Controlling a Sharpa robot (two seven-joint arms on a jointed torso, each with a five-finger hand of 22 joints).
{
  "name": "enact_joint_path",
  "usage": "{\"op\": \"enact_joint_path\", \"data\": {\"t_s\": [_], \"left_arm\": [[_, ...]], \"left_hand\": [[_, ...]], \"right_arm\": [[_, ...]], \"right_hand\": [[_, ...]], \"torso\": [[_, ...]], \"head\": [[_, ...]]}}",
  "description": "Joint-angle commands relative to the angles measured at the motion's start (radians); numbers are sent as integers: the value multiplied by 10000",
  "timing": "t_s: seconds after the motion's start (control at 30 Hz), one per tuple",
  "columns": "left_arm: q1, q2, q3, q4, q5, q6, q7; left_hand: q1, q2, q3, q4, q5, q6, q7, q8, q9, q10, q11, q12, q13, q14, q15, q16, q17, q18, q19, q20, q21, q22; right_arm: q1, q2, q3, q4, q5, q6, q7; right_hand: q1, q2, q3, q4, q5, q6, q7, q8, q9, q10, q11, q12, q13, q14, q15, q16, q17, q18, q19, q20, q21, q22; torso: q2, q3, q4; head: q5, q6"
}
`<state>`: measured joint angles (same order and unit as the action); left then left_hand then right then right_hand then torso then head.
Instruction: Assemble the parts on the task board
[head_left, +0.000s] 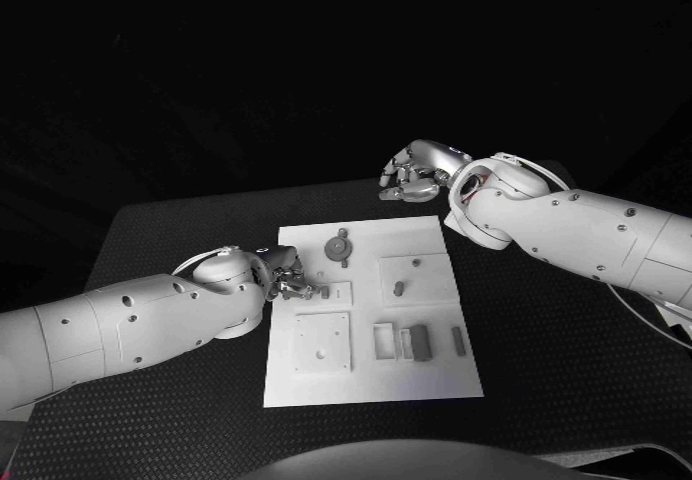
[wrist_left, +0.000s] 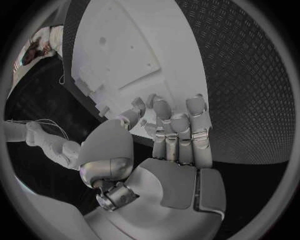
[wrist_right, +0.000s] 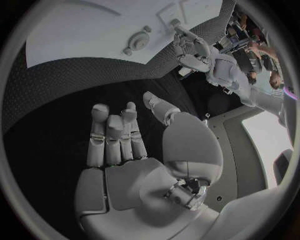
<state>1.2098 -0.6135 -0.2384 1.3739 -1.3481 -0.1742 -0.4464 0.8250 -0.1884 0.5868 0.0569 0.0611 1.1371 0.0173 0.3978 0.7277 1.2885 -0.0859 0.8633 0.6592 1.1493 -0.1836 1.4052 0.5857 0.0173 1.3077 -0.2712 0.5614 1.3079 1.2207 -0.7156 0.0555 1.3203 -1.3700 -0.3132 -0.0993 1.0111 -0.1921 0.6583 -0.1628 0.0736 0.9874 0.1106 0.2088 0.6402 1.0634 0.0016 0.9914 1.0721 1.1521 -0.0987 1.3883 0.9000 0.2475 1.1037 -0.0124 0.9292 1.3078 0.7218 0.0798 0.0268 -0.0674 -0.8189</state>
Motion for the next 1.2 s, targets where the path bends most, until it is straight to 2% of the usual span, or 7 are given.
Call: {"op": "enact_joint_path", "data": {"t_s": [0.03,0.3,0.77,0.93,1.1,1.13,1.2], "left_arm": [[-1,-18,3,14,-39,-86,113],[-1,-105,3,18,-32,-42,102],[0,-289,9,37,307,-335,261],[5,-402,27,114,1000,-596,485],[16,-509,114,224,1663,-1166,711],[16,-503,269,187,1845,-1326,803],[17,-517,436,168,2143,-1502,986]], "left_hand": [[10,-134,-9,112,-42,-6,32,-50,16,41,-23,-67,15,-3,-54,57,15,210,-17,-56,8,179],[34,-444,-40,486,-103,-12,33,-49,50,44,-22,-70,39,-8,-53,71,26,220,-9,-55,18,180],[193,-389,-110,630,-105,-58,44,-59,81,21,-13,-87,55,-35,-49,65,29,225,-28,-48,21,183],[98,-735,-207,896,-127,-201,92,-135,73,-29,29,-121,58,-84,-19,29,16,221,-64,-35,-12,163],[-9,-806,-282,1336,-125,-552,218,-320,34,-220,146,-281,10,-250,81,-136,-56,206,-234,12,-149,115],[16,-799,-292,1395,-124,-585,239,-334,37,-264,169,-325,-7,-285,106,-180,-77,201,-279,31,-188,100],[161,-767,-336,1486,-114,-751,317,-404,37,-460,254,-492,-73,-441,184,-342,-151,173,-469,102,-343,46]], "right_arm": [[-2,12,6,-3,-3,90,50],[-2,7,6,3,-3,89,50],[-3,14,6,-10,-3,73,58],[-3,6,6,-24,-3,67,54],[-3,8,6,-39,-3,55,59],[-3,2,5,-47,-1,55,61],[-3,1,5,-55,7,52,67]], "right_hand": [[-39,81,10,73,19,-5,65,2,-16,10,43,56,-16,2,-9,-23,-13,143,41,-37,-34,150],[-39,81,9,73,19,-5,65,2,-16,10,43,56,-17,3,-8,-23,-14,143,41,-37,-34,150],[-39,83,9,74,19,-6,65,2,-17,11,43,57,-18,4,-8,-22,-14,143,42,-37,-34,150],[-39,82,9,74,19,-7,66,2,-17,12,43,57,-18,4,-8,-22,-14,143,42,-37,-34,150],[-40,81,8,74,19,-9,66,1,-17,12,44,58,-18,4,-8,-22,-15,143,43,-37,-34,150],[-40,80,8,74,19,-9,66,1,-17,12,44,58,-18,4,-8,-22,-15,143,43,-37,-34,150],[-40,79,8,74,18,-12,67,-1,-18,12,44,58,-18,5,-8,-22,-15,143,43,-37,-34,150]], "torso": [[-3,6,-6],[1,3,3],[-2,-2,3],[-6,-2,3],[-12,0,-1],[-9,-1,-2],[-3,-2,1]], "head": [[15,-3],[7,-10],[3,7],[-6,33],[-10,71],[-16,84],[-27,112]]}}
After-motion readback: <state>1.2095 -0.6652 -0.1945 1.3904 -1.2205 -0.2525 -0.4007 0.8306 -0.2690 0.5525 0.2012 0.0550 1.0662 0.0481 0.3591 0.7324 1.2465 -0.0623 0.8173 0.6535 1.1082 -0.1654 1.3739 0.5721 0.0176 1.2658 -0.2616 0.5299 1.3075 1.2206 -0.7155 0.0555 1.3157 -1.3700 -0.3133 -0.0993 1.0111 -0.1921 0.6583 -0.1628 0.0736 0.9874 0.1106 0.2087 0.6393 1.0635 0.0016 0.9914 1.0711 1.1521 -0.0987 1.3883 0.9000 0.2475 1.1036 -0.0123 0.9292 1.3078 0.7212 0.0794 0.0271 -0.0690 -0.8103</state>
